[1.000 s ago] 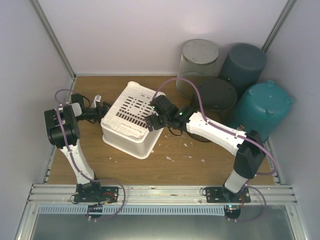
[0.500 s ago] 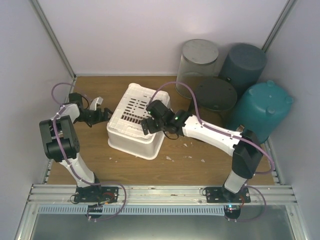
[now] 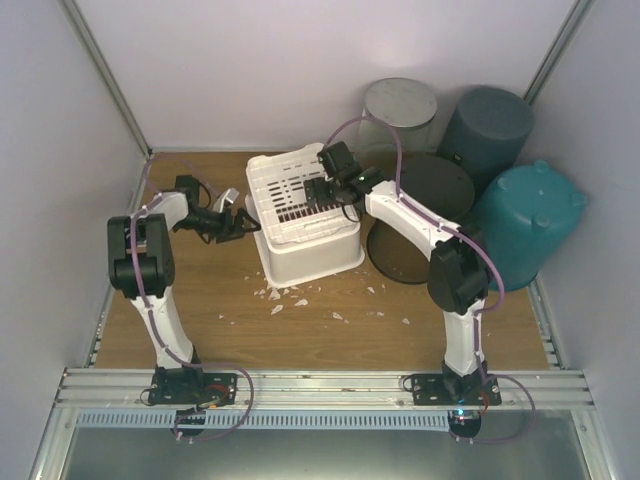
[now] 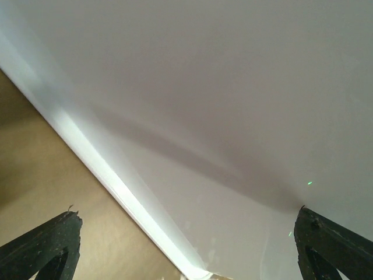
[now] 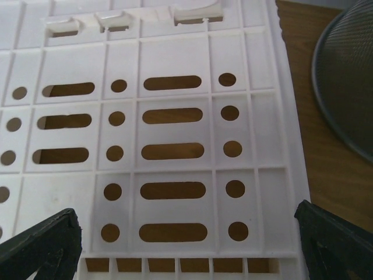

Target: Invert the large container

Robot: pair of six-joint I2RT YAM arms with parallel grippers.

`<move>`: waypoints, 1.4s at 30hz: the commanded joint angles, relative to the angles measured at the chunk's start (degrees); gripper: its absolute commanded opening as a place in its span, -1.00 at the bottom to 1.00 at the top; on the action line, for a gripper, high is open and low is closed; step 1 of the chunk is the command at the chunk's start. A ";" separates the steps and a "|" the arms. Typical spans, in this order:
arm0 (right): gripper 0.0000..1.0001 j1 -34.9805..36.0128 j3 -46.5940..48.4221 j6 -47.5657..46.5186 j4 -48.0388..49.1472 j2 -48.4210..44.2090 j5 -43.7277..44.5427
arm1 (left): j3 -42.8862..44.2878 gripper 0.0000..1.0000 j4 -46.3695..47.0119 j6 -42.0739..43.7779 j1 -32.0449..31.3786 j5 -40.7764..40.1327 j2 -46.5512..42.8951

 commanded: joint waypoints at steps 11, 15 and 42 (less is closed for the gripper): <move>0.99 1.22 4.11 -2.67 -5.33 6.71 -11.67 | 30.93 0.98 -2.01 -6.50 -3.37 1.75 20.23; 0.99 2.17 4.63 -2.80 -4.94 7.38 -11.44 | 35.41 0.98 -1.05 -8.98 -3.81 2.66 23.26; 0.99 -0.17 10.64 -12.19 -8.63 5.64 -9.56 | 33.63 0.98 6.18 -15.51 -9.68 0.89 16.13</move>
